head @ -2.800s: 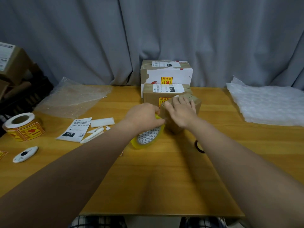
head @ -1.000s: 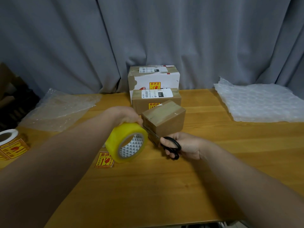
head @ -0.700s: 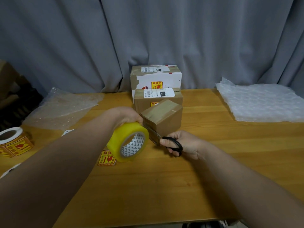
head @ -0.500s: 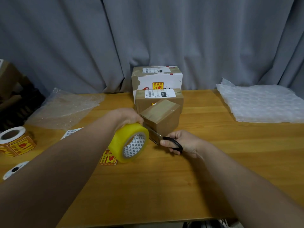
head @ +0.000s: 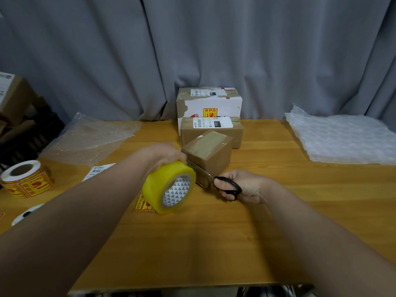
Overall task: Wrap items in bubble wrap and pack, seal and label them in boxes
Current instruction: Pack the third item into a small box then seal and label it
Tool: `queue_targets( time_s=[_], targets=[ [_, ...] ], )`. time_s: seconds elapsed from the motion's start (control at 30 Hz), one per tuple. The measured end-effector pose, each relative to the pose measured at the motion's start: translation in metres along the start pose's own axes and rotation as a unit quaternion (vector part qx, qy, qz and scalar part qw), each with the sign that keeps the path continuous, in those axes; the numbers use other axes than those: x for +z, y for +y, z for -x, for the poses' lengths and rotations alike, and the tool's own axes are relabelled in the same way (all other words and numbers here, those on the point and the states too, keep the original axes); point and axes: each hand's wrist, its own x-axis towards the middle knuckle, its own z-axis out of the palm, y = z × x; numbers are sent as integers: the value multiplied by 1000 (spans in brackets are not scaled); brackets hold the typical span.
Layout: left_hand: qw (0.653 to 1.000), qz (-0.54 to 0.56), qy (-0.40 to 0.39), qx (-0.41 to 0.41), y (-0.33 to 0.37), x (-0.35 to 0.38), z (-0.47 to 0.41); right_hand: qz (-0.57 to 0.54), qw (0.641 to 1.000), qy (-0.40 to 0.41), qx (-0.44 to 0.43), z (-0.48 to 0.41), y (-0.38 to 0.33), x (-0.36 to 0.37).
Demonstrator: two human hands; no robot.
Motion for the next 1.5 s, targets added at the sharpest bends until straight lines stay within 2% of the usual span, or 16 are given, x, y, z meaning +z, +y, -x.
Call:
queue_targets(
  time_s=[0.17,0.33,0.43,0.5,0.57,0.63,0.77,0.93,1.13,1.27,1.33,1.37,1.43,1.5],
  targets=[
    [1000,-2,7,5,0,1,4,18,1000,22,-10,-1,5,-3],
    [1000,19,11,-3,-9,-1,6,37,996,84,9,1,5,-10],
    [999,42,20,21,-16,-1,9,133,986,79,58,2,-2,-14],
    [997,54,25,55,-19,0,12,282,950,101,84,1,-8,-12],
    [992,78,25,92,-22,0,14,423,894,132,70,1,-14,-6],
    [985,116,28,124,-24,2,16,473,868,144,57,4,-17,-1],
    [971,132,75,185,-23,14,16,516,842,146,66,7,-17,0],
    [948,179,135,227,-23,31,16,533,835,110,73,17,-29,-3],
    [937,227,149,220,-21,39,15,596,792,126,45,18,-37,3],
    [939,209,143,233,-17,39,16,559,822,88,71,7,-33,6],
    [937,196,140,252,-16,39,18,565,817,77,89,3,-30,3],
    [936,190,139,260,-17,40,19,572,812,92,74,1,-29,0],
    [935,187,141,267,-18,40,20,552,808,207,-18,0,-34,-1],
    [933,190,151,265,-20,40,18,395,847,327,-141,6,-47,9]
  ],
)
